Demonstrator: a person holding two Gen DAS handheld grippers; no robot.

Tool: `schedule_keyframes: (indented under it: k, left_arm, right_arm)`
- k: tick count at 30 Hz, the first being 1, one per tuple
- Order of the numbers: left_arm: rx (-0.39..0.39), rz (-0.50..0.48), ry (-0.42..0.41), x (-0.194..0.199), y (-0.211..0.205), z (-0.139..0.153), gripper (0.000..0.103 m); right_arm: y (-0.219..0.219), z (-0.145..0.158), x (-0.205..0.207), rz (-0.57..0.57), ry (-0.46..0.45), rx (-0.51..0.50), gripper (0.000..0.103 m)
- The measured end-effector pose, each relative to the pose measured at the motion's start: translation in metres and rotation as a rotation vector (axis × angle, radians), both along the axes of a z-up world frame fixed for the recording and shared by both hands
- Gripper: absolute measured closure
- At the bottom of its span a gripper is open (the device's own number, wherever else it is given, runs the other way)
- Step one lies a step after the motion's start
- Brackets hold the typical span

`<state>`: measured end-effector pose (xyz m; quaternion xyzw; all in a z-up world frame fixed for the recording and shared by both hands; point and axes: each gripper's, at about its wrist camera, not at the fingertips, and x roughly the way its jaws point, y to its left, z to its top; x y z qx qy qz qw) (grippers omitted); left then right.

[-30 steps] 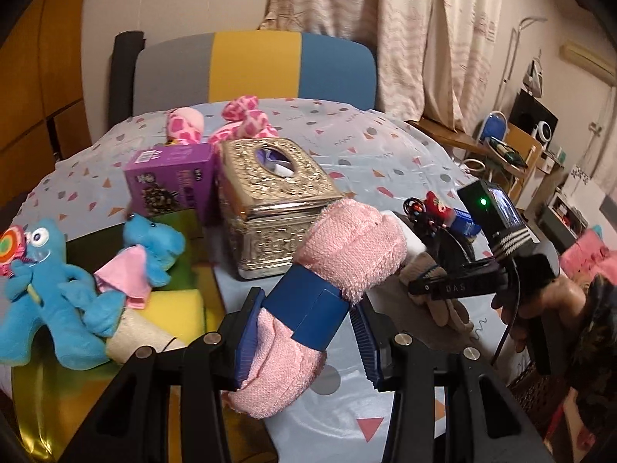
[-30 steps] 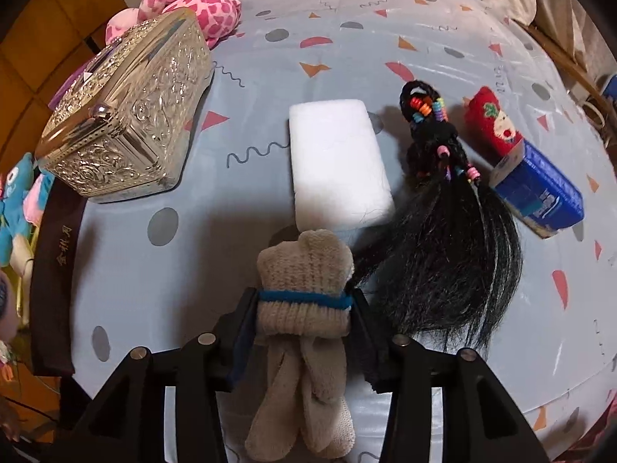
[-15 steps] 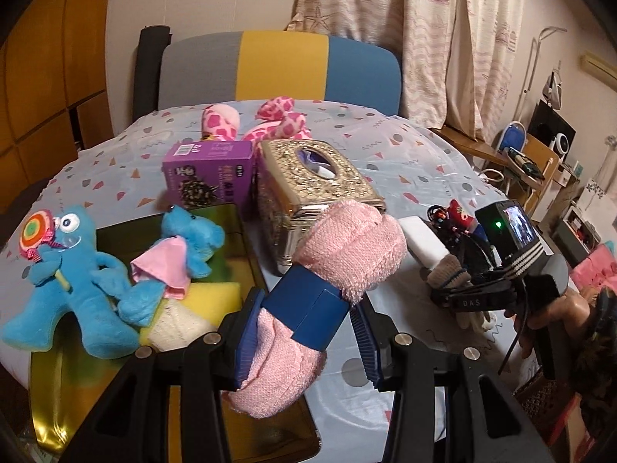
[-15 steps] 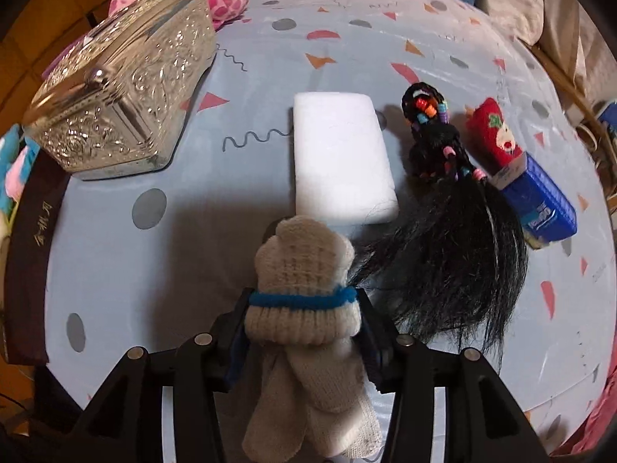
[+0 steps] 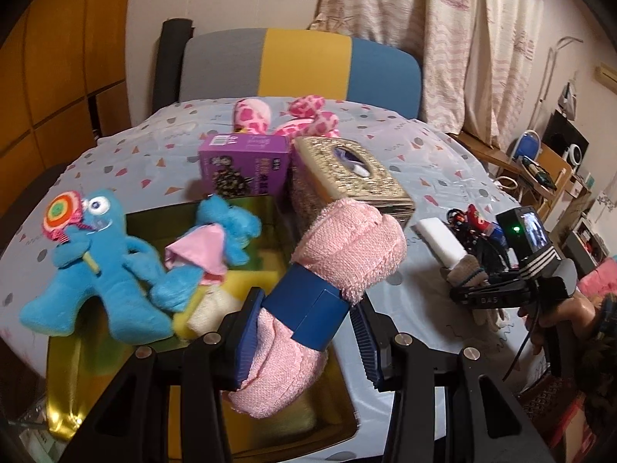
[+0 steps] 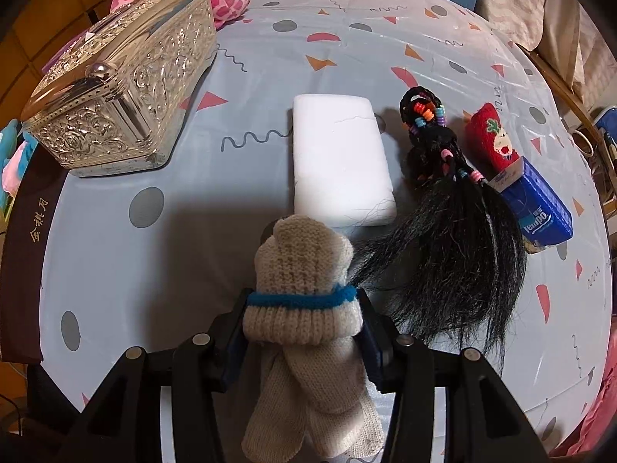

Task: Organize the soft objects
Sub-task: 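Carry the pink towel roll into the gold tray and open the left gripper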

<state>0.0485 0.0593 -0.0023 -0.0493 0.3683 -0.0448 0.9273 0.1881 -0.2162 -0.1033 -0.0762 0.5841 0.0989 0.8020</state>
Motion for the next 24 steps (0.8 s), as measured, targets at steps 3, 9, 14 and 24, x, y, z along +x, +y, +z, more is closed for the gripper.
schedule_keyframes:
  k: [3,9,14,24]
  left_arm:
    - [0.006,0.028,0.006,-0.004,0.011,-0.001,0.057]
    - [0.010,0.110,0.019,-0.018,0.048,-0.002,0.057]
    - [0.008,0.243,0.054,-0.035,0.103,-0.006,0.057]
    - [-0.028,0.394,0.153,-0.054,0.169,-0.040,0.055]
  right_arm:
    - [0.001,0.001,-0.001,0.002,-0.002,-0.002,0.053]
    - [0.006,0.003,-0.005,0.016,-0.015,-0.021,0.054]
    - [0.011,0.003,-0.007,0.024,-0.022,-0.033,0.054]
    - [0.013,0.003,-0.009,0.027,-0.025,-0.039,0.054]
